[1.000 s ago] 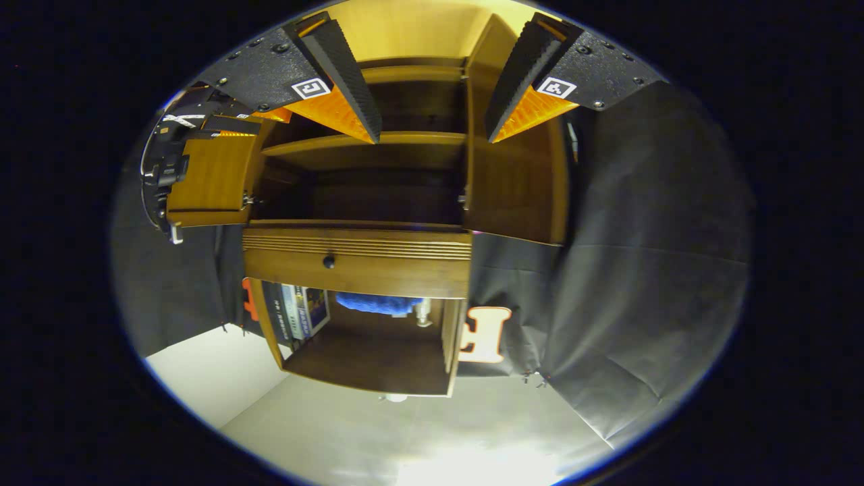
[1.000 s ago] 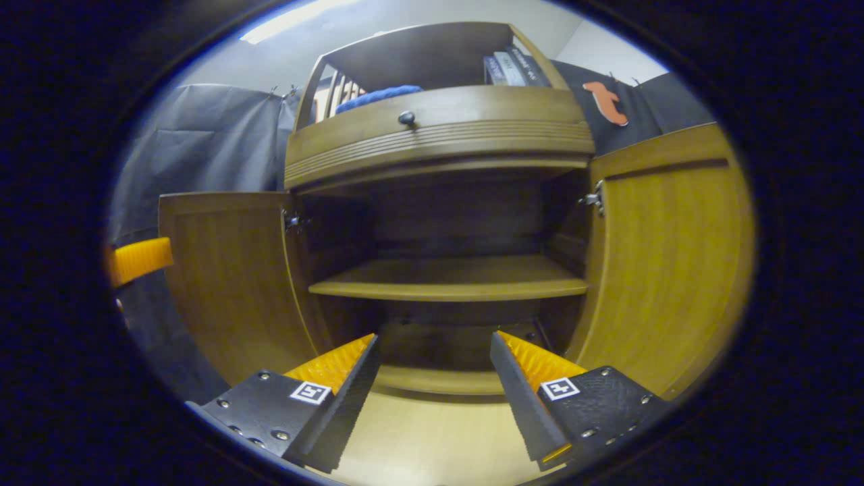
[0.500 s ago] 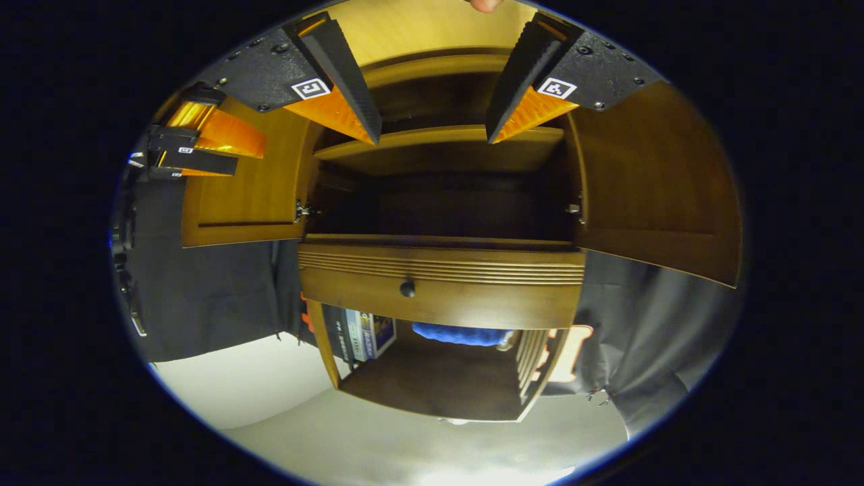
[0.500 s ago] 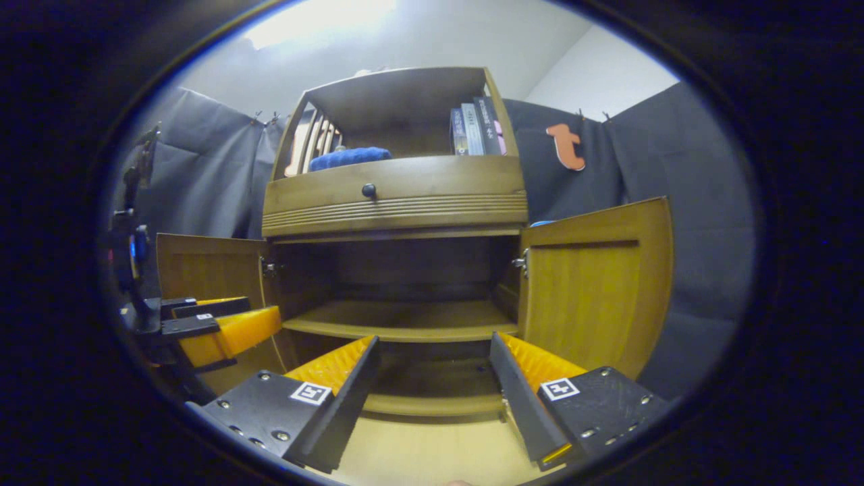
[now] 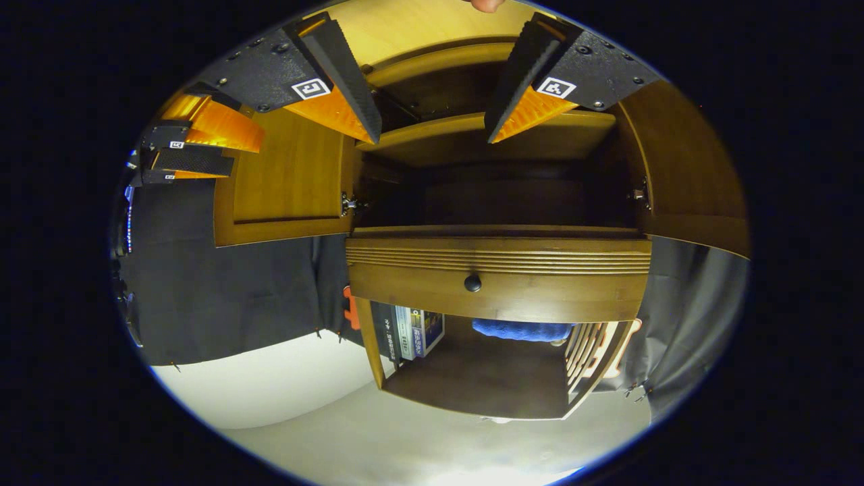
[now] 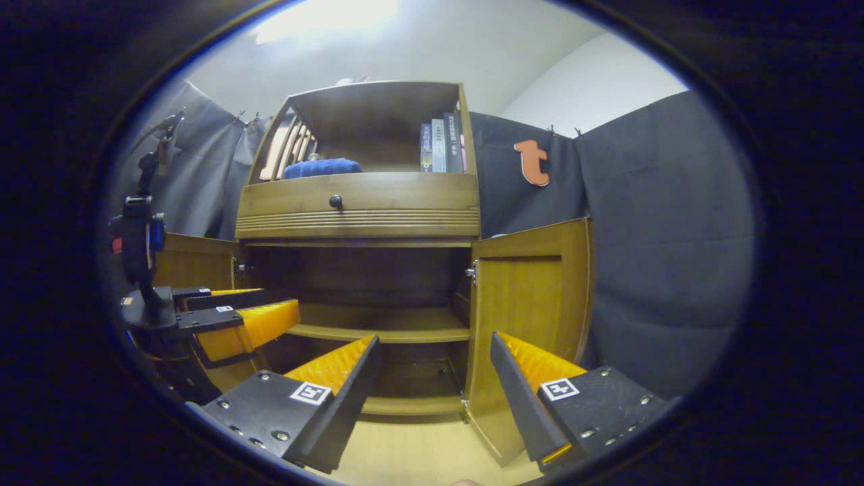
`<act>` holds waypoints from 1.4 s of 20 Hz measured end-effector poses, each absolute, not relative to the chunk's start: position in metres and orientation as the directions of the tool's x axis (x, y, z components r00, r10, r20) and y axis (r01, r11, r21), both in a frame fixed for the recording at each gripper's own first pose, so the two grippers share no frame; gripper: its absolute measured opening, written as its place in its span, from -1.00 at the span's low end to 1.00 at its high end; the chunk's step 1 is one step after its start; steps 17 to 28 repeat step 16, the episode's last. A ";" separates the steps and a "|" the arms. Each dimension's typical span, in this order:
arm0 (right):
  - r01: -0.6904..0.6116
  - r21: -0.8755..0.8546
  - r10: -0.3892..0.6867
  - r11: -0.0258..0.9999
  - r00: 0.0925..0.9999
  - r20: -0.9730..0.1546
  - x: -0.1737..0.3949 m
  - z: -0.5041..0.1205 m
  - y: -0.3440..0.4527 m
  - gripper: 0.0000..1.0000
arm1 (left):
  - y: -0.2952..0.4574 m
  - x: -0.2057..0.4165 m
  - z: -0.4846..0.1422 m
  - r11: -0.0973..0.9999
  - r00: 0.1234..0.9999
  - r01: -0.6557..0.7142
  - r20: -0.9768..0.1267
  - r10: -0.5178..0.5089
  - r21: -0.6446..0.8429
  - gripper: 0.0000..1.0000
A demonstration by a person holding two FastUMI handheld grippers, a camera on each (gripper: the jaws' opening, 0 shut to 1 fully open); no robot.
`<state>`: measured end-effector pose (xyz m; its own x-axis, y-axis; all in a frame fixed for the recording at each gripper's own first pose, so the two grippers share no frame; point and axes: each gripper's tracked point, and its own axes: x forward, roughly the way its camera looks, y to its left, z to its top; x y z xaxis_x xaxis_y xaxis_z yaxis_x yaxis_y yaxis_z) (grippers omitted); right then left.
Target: Open the right door of the double-door shoe cabinet with the right hand, and open the left door with the left hand.
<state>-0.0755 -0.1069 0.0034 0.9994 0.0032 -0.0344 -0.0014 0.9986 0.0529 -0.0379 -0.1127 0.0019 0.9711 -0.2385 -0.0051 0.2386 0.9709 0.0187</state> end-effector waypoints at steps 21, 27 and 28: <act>0.030 0.066 -0.029 0.997 0.999 -0.016 -0.076 0.001 -0.107 0.87 | -0.098 -0.037 -0.009 0.970 0.971 0.239 -0.028 -0.238 0.043 0.89; 0.030 0.066 -0.029 0.997 0.999 -0.016 -0.076 0.001 -0.107 0.87 | -0.098 -0.037 -0.009 0.970 0.971 0.239 -0.028 -0.238 0.043 0.89; 0.030 0.066 -0.029 0.997 0.999 -0.016 -0.076 0.001 -0.107 0.87 | -0.098 -0.037 -0.009 0.970 0.971 0.239 -0.028 -0.238 0.043 0.89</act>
